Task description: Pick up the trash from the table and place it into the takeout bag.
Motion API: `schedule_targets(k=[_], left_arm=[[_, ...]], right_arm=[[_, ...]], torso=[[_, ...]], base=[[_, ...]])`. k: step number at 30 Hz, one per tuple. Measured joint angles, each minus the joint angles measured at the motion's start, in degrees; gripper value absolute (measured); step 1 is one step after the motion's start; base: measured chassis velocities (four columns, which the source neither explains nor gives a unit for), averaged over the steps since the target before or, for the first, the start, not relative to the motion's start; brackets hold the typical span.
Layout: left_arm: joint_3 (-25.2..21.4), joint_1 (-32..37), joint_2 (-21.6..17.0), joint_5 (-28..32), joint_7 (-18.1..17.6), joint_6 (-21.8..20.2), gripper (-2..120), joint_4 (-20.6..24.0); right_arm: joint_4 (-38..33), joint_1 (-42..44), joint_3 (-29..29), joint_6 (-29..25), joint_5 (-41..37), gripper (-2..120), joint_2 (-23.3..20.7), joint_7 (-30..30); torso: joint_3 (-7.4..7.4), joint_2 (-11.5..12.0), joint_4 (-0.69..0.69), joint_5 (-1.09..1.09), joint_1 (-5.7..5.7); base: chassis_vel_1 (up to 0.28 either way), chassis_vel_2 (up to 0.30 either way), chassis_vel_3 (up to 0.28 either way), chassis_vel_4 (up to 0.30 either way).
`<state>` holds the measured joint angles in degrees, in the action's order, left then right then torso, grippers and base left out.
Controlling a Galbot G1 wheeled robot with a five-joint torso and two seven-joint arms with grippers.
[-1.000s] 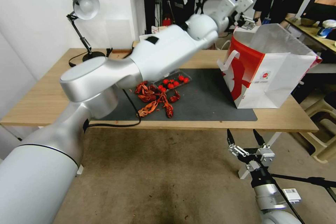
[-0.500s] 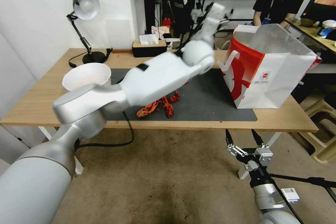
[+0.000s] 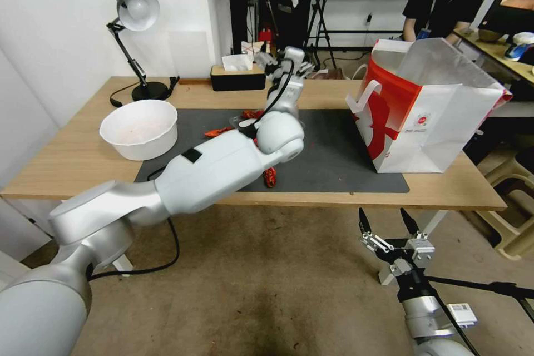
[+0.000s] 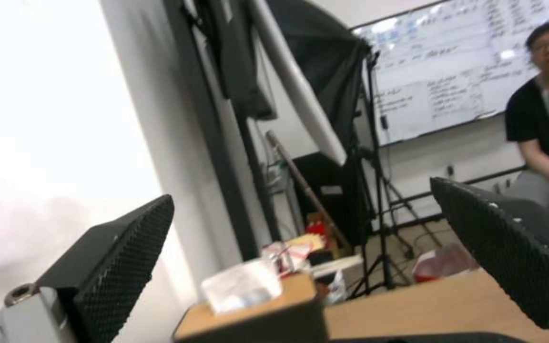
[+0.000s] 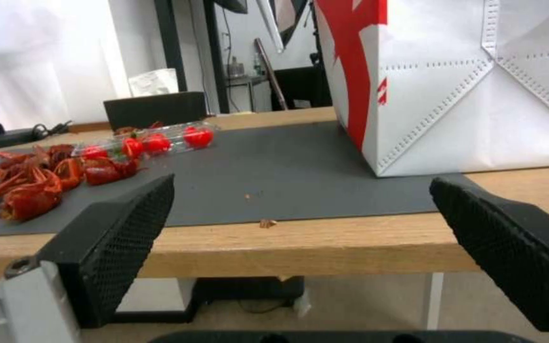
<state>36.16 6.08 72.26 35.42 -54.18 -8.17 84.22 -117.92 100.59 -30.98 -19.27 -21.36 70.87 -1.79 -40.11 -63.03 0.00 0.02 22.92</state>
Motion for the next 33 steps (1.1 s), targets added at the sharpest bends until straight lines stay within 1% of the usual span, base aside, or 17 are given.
schedule_targets(k=[2, 3, 4, 6, 10, 14, 18, 22, 23, 25, 26, 27, 29, 30, 31, 32, 33], left_arm=[[-0.80, 2.13, -1.42, -0.62, -0.24, 0.06, 100, 1.91], [-0.80, 2.13, -1.42, -0.62, -0.24, 0.06, 100, 1.91], [-1.29, 3.63, -2.68, -0.78, -0.25, 0.07, 100, 3.26], [-1.68, 4.52, -3.61, -0.91, -0.19, 0.14, 100, 4.18], [-2.15, 5.50, -4.50, -1.04, 0.06, 0.38, 100, 5.08], [-3.58, 8.16, -6.67, -1.42, 1.07, 1.02, 100, 7.08], [-4.16, 9.24, -7.52, -1.64, 1.40, 1.24, 100, 7.77], [-5.29, 11.39, -9.10, -2.12, 1.84, 1.51, 100, 9.32], [-6.92, 14.68, -11.10, -2.84, 2.26, 1.60, 100, 11.48], [-7.23, 15.32, -11.44, -2.99, 2.31, 1.62, 100, 11.85], [-7.74, 16.41, -12.00, -3.21, 2.46, 1.61, 100, 12.41], [-8.99, 19.05, -13.25, -4.00, 2.86, 1.64, 100, 13.89], [-9.48, 20.11, -13.68, -4.34, 2.99, 1.65, 100, 14.42], [-10.56, 21.90, -14.46, -5.07, 3.30, 1.71, 100, 15.32], [-12.59, 24.11, -15.30, -6.40, 3.72, 2.14, 100, 16.71], [-15.29, 27.60, -16.44, -7.80, 4.26, 2.59, 100, 18.30], [-15.29, 27.60, -16.44, -7.80, 4.26, 2.59, 100, 18.30]], right_arm=[[0.08, -0.25, 0.18, 0.03, 0.10, 100, 0.05, -0.02], [0.08, -0.25, 0.18, 0.03, 0.10, 100, 0.05, -0.02], [0.17, -0.42, 0.27, 0.10, 0.21, 100, 0.08, -0.05], [0.20, -0.51, 0.36, 0.16, 0.25, 100, 0.08, -0.07], [0.21, -0.62, 0.41, 0.21, 0.29, 100, 0.10, -0.10], [0.21, -0.77, 0.52, 0.34, 0.35, 100, 0.13, -0.14], [0.21, -0.81, 0.59, 0.39, 0.40, 100, 0.15, -0.15], [0.24, -0.89, 0.69, 0.42, 0.49, 100, 0.16, -0.17], [0.26, -0.99, 0.84, 0.48, 0.65, 100, 0.18, -0.19], [0.26, -1.01, 0.85, 0.50, 0.67, 100, 0.19, -0.21], [0.26, -1.03, 0.88, 0.53, 0.69, 100, 0.18, -0.21], [0.26, -1.11, 0.93, 0.61, 0.77, 100, 0.20, -0.26], [0.26, -1.12, 0.97, 0.64, 0.79, 100, 0.20, -0.25], [0.24, -1.16, 1.02, 0.68, 0.85, 100, 0.20, -0.26], [0.17, -1.20, 1.06, 0.76, 0.91, 100, 0.19, -0.29], [0.08, -1.24, 1.08, 0.89, 0.96, 100, 0.13, -0.35], [0.08, -1.24, 1.08, 0.89, 0.96, 100, 0.13, -0.35]], torso=[[0.00, 0.00, 0.00, -0.01, 0.00], [0.00, 0.00, 0.00, -0.01, 0.00], [0.00, 0.00, -0.01, 0.00, 0.00], [0.00, 0.00, -0.01, 0.00, 0.00], [0.01, 0.00, -0.01, -0.02, 0.00], [0.00, 0.00, 0.01, 0.00, 0.00], [0.00, 0.00, 0.02, 0.00, 0.00], [0.01, 0.00, 0.00, -0.02, 0.00], [0.01, 0.00, -0.03, -0.01, 0.00], [0.01, 0.00, -0.02, 0.00, 0.00], [0.01, 0.00, 0.00, 0.00, 0.00], [0.01, 0.00, 0.01, -0.02, 0.00], [0.01, 0.00, 0.03, 0.00, 0.00], [0.01, 0.00, 0.04, 0.02, 0.00], [0.01, 0.00, -0.05, 0.00, 0.00], [0.01, -0.01, 0.01, -0.05, -0.01], [0.01, -0.01, 0.01, -0.05, -0.01]], base=[[0.000, 0.000, 0.000, 0.000], [0.000, 0.000, 0.000, 0.000], [0.000, 0.000, 0.000, 0.000], [0.000, 0.000, 0.000, 0.000], [0.000, 0.000, 0.000, 0.000], [0.000, 0.000, 0.000, 0.000], [0.000, 0.000, 0.000, 0.000], [0.000, 0.000, 0.000, 0.000], [0.000, 0.000, 0.000, 0.000], [0.000, 0.000, 0.000, 0.000], [0.000, 0.000, 0.000, 0.000], [0.000, 0.000, 0.000, 0.000], [0.000, 0.000, 0.000, 0.000], [0.000, 0.000, 0.000, 0.000], [0.000, 0.000, 0.000, 0.000], [0.000, 0.000, 0.000, 0.000], [0.000, 0.000, 0.000, 0.000]])
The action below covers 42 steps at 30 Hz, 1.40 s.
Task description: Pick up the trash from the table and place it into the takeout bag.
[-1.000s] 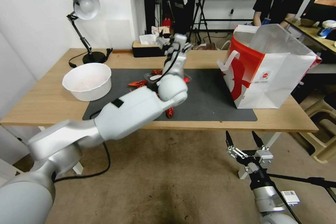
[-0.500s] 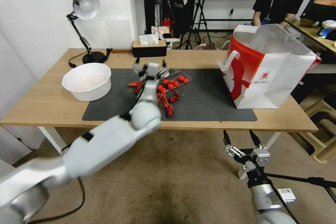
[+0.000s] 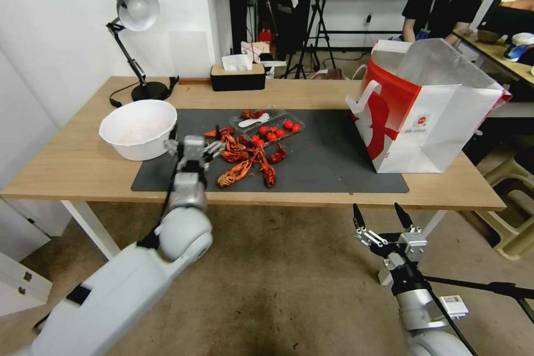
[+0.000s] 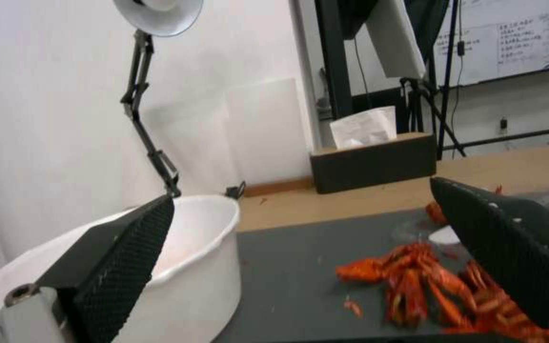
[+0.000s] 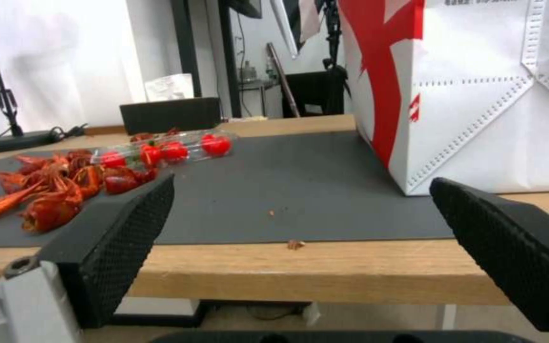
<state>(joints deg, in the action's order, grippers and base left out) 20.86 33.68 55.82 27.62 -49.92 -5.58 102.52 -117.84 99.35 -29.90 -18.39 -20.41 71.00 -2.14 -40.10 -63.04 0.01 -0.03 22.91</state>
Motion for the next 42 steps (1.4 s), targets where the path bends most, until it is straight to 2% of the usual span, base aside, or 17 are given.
schedule_targets(k=[3, 4, 5, 7, 9, 10, 11, 12, 15, 21, 23, 30, 35, 42], left_arm=[[-5.07, 6.03, -1.29, -1.39, 1.21, 0.57, 100, 2.83], [-5.07, 6.03, -1.29, -1.39, 1.21, 0.57, 100, 2.83], [-7.12, 8.17, -1.66, -1.85, 1.61, 0.83, 100, 3.89], [-12.43, 15.07, -2.49, -3.81, 3.17, 2.22, 100, 6.29], [-13.28, 16.14, -2.64, -4.24, 3.50, 2.58, 100, 6.71], [-17.10, 21.53, -3.44, -5.68, 5.26, 4.10, 100, 8.98], [-19.02, 24.53, -3.75, -6.12, 6.28, 4.96, 100, 10.10], [-19.02, 24.53, -3.75, -6.12, 6.28, 4.96, 100, 10.10], [-22.38, 32.02, -3.73, -6.67, 7.78, 7.77, 100, 12.17], [-25.78, 37.32, -3.18, -6.72, 11.11, 11.53, 100, 13.29], [-27.85, 41.80, -3.11, -6.84, 13.92, 13.89, 100, 14.22], [-30.10, 48.53, -2.06, -8.53, 17.73, 17.31, 100, 15.33], [-32.18, 52.82, -0.84, -10.12, 19.12, 19.75, 100, 14.71], [-32.45, 56.16, 0.95, -12.12, 19.54, 22.45, 100, 13.35]], right_arm=[[-0.21, -0.14, 0.05, 0.25, 0.06, 100, -0.20, -0.10], [-0.21, -0.14, 0.05, 0.25, 0.06, 100, -0.20, -0.10], [-0.31, -0.23, 0.11, 0.33, 0.08, 100, -0.26, -0.14], [-0.63, -0.41, 0.26, 0.58, 0.20, 100, -0.41, -0.26], [-0.66, -0.44, 0.30, 0.61, 0.21, 100, -0.41, -0.27], [-0.80, -0.65, 0.61, 0.74, 0.31, 100, -0.67, -0.28], [-0.82, -0.71, 0.74, 0.78, 0.38, 100, -0.72, -0.28], [-0.82, -0.71, 0.74, 0.78, 0.38, 100, -0.72, -0.28], [-0.88, -0.75, 0.93, 0.82, 0.59, 100, -0.60, -0.29], [-1.09, -0.78, 0.93, 0.85, 0.62, 100, -0.55, -0.30], [-1.45, -0.39, 0.59, 0.86, 0.62, 100, -0.46, -0.29], [-1.60, 0.10, 0.02, -0.24, -1.60, 100, -0.23, 0.55], [-1.73, -0.34, -0.22, 0.33, -1.55, 100, -0.36, -0.15], [-1.57, -0.61, 0.13, 0.90, -0.74, 100, -0.49, -0.22]], torso=[[-0.01, 0.01, 0.01, 0.09, 0.01], [-0.01, 0.01, 0.01, 0.09, 0.01], [0.00, 0.00, 0.01, 0.02, 0.00], [0.00, 0.01, 0.00, 0.09, 0.01], [0.00, 0.01, -0.01, 0.08, 0.01], [0.00, 0.01, 0.00, 0.04, 0.00], [0.00, 0.00, -0.01, 0.04, 0.00], [0.00, 0.00, -0.01, 0.04, 0.00], [0.00, 0.01, -0.02, 0.03, 0.00], [0.00, 0.01, 0.00, 0.03, 0.00], [-0.01, 0.01, 0.00, 0.03, 0.00], [-0.01, 0.01, -0.01, 0.03, 0.00], [-0.01, 0.01, -0.01, 0.03, 0.00], [0.00, 0.01, -0.01, 0.03, 0.00]], base=[[0.000, 0.000, 0.000, 0.000], [0.000, 0.000, 0.000, 0.000], [0.000, 0.000, 0.000, 0.000], [0.000, 0.000, 0.000, 0.000], [0.000, 0.000, 0.000, 0.000], [0.000, 0.000, 0.000, 0.000], [0.000, 0.000, 0.000, 0.000], [0.000, 0.000, 0.000, 0.000], [0.000, 0.000, 0.000, 0.000], [0.000, 0.000, 0.000, 0.000], [0.000, 0.000, 0.000, 0.000], [0.000, 0.000, 0.000, 0.000], [0.000, 0.000, 0.000, 0.000], [0.000, 0.000, 0.000, 0.000]])
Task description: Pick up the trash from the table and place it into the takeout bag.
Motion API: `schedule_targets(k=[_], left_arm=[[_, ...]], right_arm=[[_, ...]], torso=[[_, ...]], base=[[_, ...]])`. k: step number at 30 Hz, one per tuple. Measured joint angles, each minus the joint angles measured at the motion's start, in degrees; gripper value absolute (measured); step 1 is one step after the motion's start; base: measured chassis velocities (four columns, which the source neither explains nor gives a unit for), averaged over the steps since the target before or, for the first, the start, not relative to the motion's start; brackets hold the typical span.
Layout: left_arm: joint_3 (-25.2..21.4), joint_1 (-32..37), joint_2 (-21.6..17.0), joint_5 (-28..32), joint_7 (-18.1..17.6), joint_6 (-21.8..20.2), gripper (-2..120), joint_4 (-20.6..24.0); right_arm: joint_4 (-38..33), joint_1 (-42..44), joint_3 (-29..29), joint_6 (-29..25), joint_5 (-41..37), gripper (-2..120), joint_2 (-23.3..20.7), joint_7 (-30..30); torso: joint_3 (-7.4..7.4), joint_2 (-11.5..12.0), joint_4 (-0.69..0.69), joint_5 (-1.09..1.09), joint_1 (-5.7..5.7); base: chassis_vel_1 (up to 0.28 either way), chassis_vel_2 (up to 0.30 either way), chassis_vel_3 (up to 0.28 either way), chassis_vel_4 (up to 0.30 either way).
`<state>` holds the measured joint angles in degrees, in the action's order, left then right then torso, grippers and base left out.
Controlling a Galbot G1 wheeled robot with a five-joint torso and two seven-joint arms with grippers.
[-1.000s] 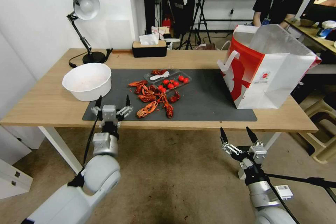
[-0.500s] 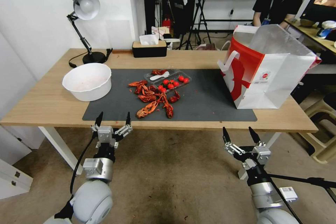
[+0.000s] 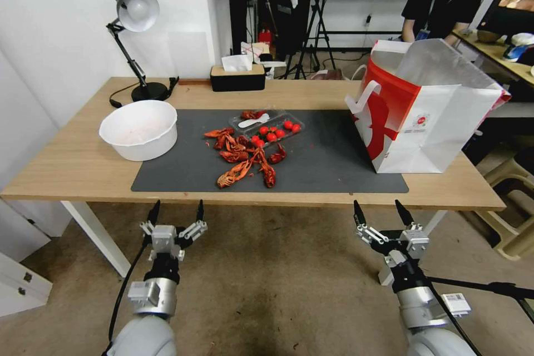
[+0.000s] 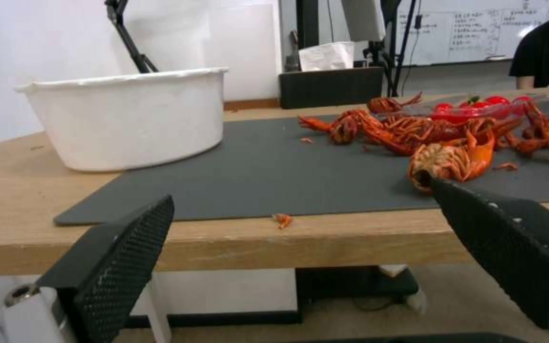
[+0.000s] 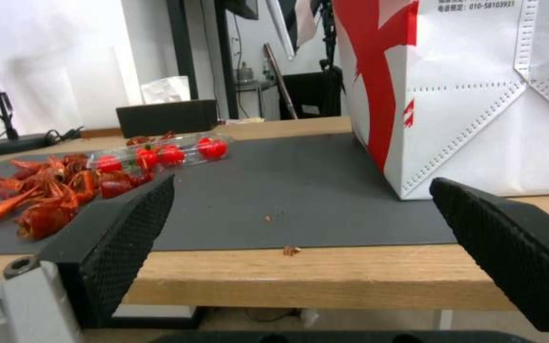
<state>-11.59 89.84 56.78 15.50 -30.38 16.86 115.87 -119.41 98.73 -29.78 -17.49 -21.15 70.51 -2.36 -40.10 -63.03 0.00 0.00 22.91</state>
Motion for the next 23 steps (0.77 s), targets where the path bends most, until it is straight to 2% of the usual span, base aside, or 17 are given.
schedule_targets(k=[9, 23], left_arm=[[-0.45, 1.22, 0.87, -0.15, 1.34, 1.49, 100, -0.64], [-0.46, 1.18, 0.88, -0.13, 1.39, 1.49, 100, -0.67]], right_arm=[[0.13, -0.18, 0.26, 0.87, 1.13, 100, -0.13, -0.45], [0.13, -0.18, 0.28, 0.91, 1.13, 100, -0.15, -0.48]], torso=[[0.00, 0.00, 0.00, 0.00, 0.00], [0.00, 0.00, 0.00, 0.00, 0.01]], base=[[0.000, 0.000, 0.000, 0.000], [0.000, 0.000, 0.000, 0.000]])
